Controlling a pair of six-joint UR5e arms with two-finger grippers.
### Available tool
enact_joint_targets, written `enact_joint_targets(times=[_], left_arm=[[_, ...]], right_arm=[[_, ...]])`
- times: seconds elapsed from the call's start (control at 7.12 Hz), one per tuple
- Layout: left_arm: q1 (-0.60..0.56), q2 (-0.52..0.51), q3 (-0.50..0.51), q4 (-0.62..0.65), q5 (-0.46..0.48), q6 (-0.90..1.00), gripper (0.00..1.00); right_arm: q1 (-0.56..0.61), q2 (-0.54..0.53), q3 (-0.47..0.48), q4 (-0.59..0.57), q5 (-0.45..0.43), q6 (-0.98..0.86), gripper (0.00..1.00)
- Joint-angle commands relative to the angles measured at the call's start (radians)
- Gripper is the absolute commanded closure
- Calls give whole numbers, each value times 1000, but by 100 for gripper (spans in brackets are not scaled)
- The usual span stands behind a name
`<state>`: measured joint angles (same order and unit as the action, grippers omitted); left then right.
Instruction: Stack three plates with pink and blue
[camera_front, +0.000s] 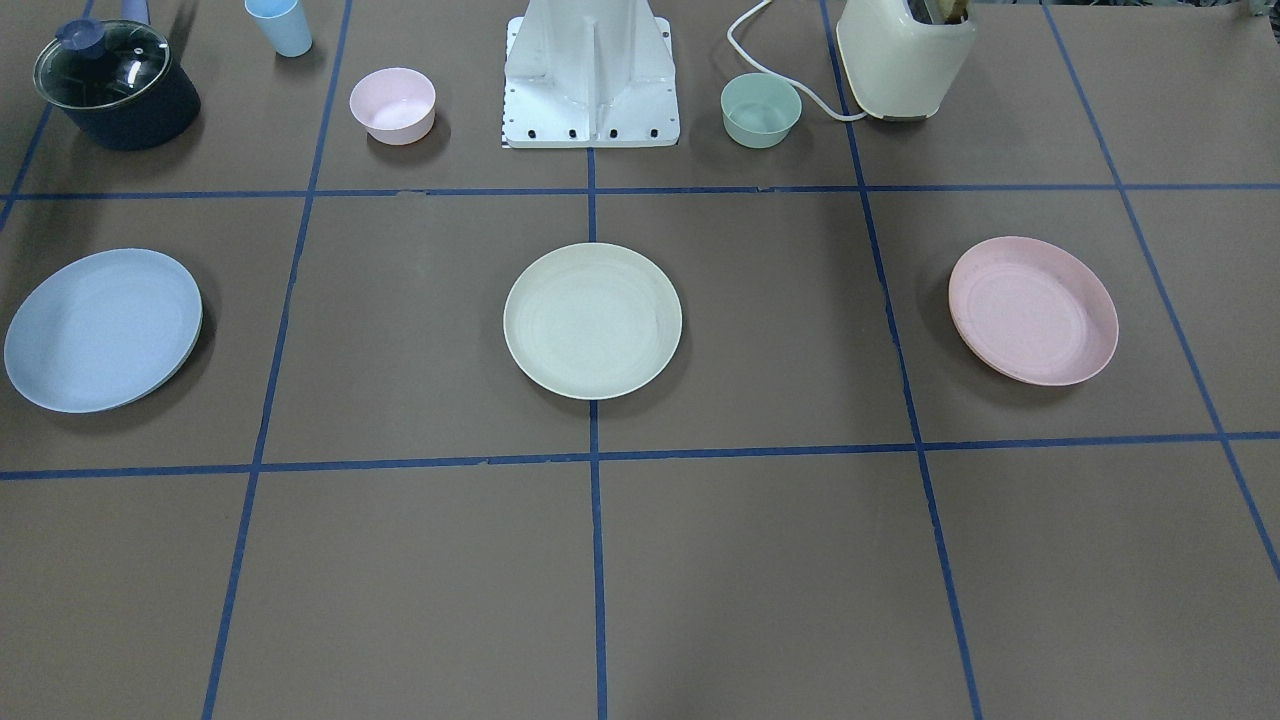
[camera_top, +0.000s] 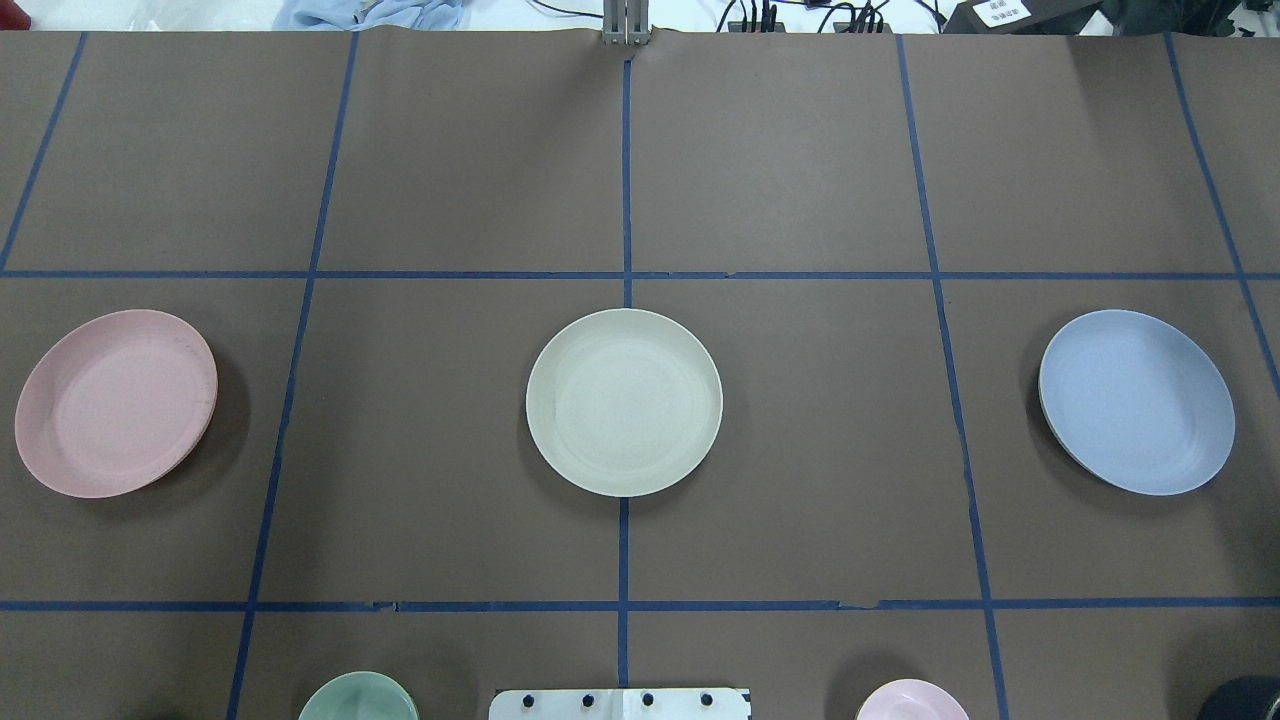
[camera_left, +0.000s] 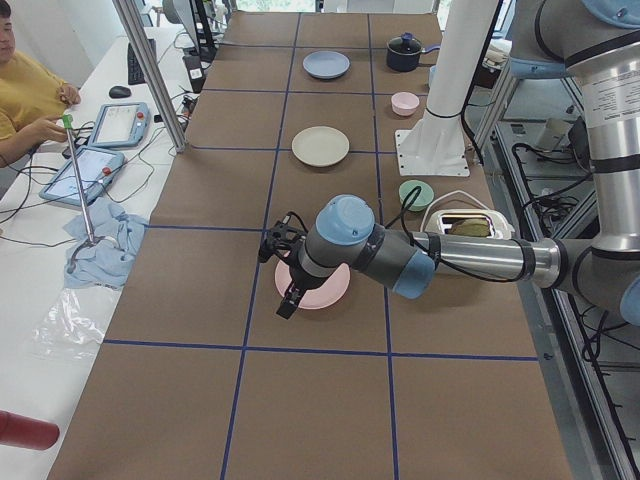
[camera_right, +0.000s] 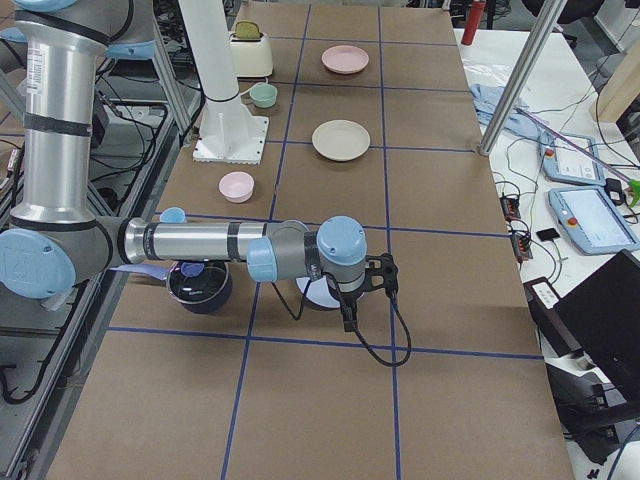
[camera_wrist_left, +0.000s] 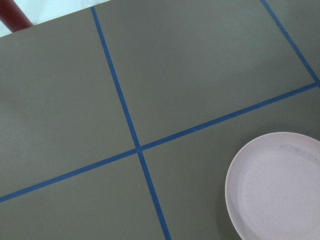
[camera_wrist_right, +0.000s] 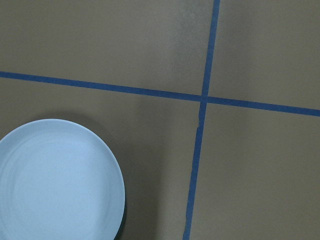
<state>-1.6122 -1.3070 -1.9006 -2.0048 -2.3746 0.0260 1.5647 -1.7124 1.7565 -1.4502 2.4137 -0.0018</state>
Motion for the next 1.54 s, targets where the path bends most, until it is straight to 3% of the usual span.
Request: enact_joint_targets(times=[0.0,1.4], left_arm=[[-2,0,-18,-8,-3,9,0],[5,17,6,-17,-9,-27,0]], right_arm=[[0,1,0,1,2,0,0],[0,2,1,1,19,2,0]])
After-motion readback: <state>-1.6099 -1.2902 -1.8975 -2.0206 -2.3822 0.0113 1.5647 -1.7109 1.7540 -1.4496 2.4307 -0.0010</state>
